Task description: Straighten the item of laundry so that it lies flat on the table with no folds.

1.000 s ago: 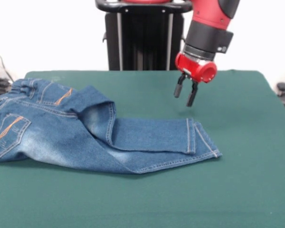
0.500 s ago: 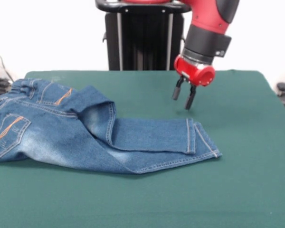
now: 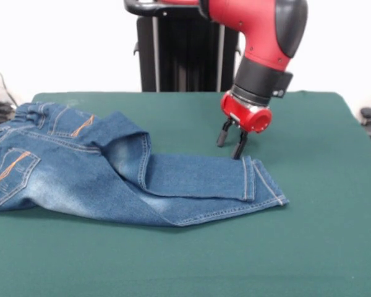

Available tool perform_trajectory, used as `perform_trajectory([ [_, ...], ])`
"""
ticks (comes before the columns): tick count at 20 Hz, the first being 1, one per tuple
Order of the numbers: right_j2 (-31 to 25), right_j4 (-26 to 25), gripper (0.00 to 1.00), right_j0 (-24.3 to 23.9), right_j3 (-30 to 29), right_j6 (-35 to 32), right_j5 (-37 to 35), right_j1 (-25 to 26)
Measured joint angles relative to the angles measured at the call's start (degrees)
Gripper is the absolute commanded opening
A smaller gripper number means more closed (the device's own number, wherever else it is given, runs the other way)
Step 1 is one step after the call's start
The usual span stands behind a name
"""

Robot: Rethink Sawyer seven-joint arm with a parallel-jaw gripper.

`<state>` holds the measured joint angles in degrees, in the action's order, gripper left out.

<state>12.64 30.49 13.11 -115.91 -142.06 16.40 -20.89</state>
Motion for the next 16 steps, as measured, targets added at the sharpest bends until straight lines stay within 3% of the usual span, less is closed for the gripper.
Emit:
perform_trajectory([
  [16, 0.45, 2.56, 1.0, 0.97, 0.02, 0.0, -0.02, 0.09],
])
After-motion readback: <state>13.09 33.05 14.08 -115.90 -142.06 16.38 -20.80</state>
